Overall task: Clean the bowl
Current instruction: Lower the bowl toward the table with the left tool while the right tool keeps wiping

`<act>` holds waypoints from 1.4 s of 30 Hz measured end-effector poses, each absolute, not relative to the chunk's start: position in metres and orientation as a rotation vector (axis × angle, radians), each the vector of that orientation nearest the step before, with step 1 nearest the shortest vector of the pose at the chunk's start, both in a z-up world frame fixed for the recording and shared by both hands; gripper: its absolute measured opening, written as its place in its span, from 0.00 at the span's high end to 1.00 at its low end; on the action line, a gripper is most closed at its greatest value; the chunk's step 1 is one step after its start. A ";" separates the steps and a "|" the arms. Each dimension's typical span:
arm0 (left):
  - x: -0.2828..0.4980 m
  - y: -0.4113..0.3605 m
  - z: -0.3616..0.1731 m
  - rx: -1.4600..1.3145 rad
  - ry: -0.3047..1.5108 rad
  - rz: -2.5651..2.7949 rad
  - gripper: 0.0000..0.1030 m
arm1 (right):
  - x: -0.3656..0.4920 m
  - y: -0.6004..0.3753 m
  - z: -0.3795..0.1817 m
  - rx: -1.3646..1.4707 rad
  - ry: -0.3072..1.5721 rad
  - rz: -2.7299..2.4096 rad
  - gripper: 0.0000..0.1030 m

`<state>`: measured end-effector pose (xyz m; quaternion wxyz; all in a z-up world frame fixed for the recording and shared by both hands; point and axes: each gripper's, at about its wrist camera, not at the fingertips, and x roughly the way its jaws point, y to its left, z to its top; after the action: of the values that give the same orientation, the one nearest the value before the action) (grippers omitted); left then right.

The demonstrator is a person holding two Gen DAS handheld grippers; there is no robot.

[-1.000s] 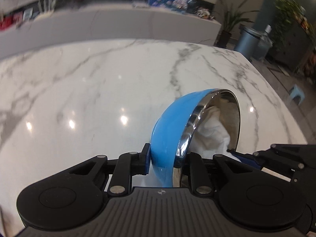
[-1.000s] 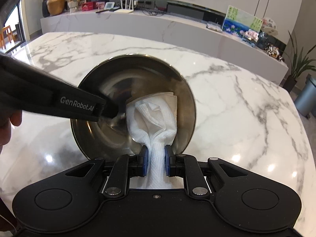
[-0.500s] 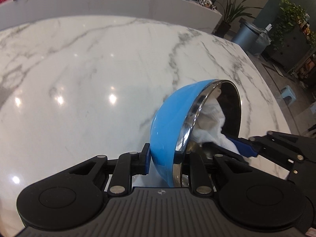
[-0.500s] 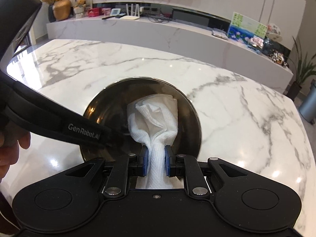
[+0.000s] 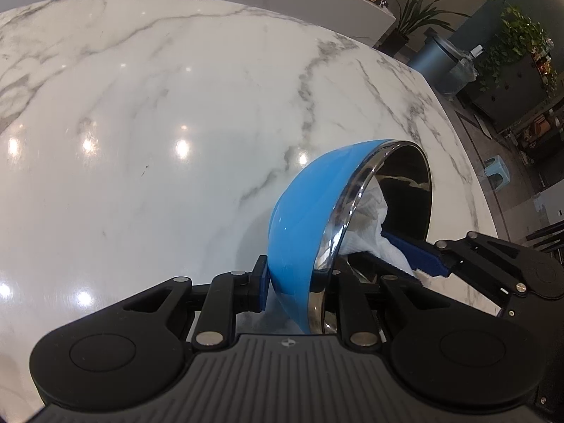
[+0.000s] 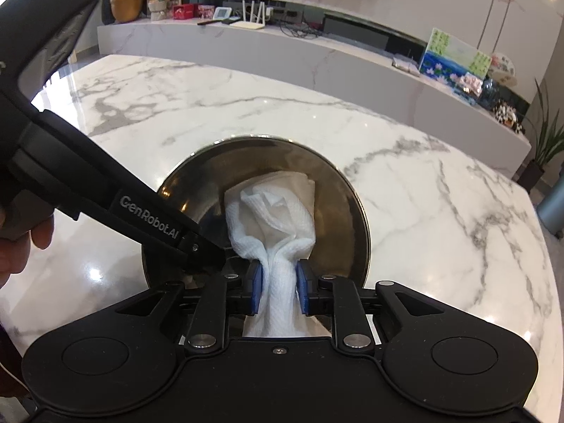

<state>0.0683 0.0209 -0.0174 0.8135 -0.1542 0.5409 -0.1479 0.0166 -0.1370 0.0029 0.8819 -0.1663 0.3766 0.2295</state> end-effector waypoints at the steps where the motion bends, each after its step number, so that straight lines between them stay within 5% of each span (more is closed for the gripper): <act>1: 0.068 0.021 -0.017 -0.328 1.156 -0.316 0.83 | 0.015 -0.136 0.003 -0.360 0.773 0.480 0.68; 12: 0.066 0.018 -0.016 -0.278 1.169 -0.325 0.83 | 0.011 -0.124 -0.002 -0.468 0.714 0.527 0.67; 28: 0.061 0.017 -0.011 -0.245 1.115 -0.291 0.81 | 0.026 -0.120 -0.006 -0.387 0.802 0.530 0.83; 42: 0.057 0.020 0.009 -0.191 0.994 -0.239 0.84 | 0.024 -0.118 -0.011 -0.371 0.833 0.519 0.83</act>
<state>0.0566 0.0198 0.0087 0.8679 -0.0914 0.4748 -0.1141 0.0236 -0.1181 -0.0109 0.8656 -0.1772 0.3975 0.2477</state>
